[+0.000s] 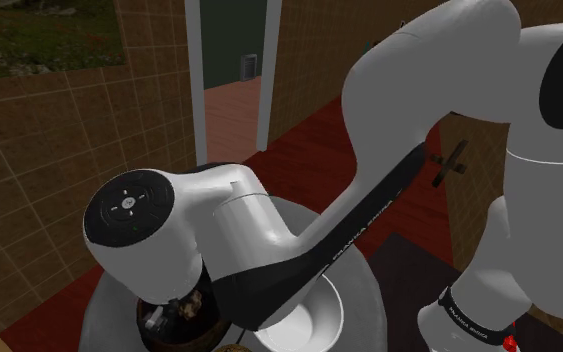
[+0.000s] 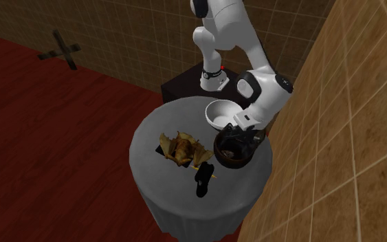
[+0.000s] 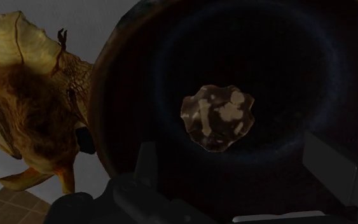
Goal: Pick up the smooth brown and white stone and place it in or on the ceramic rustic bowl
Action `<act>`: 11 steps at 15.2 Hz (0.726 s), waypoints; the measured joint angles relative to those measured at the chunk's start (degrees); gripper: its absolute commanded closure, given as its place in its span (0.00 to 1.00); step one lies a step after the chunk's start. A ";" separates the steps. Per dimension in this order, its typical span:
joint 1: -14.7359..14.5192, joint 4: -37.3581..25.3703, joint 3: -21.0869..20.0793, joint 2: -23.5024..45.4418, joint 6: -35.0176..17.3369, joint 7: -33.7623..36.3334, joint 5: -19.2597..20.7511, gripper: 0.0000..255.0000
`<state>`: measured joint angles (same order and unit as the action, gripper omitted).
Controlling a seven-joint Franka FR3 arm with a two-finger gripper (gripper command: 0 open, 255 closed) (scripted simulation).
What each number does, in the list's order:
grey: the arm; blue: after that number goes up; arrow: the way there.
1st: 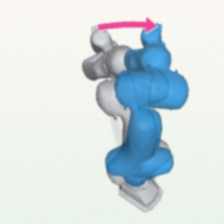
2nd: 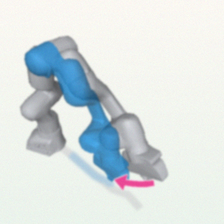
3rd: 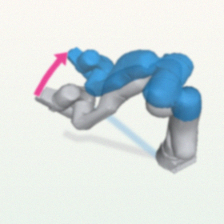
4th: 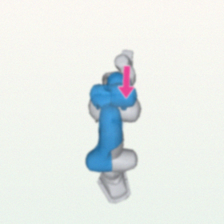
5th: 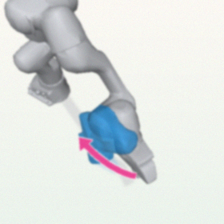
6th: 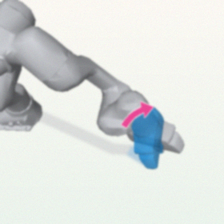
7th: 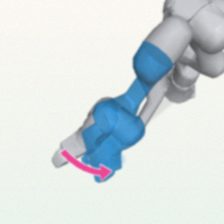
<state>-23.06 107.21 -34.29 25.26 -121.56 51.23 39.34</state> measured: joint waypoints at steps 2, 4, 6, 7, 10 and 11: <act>-0.22 0.32 0.65 0.65 -1.26 0.47 1.74 0.00; -0.57 -0.10 1.03 1.43 -2.99 0.93 2.83 0.00; -0.58 -0.28 1.67 1.91 -5.35 1.19 3.70 0.00; -0.45 0.51 1.83 1.45 -6.52 1.42 3.76 0.00; -1.29 -0.26 2.57 2.05 -7.23 1.46 3.77 0.00; -1.37 -0.35 2.70 2.04 -7.12 1.06 3.47 0.00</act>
<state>-24.42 106.86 -31.58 27.30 -128.68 52.29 42.81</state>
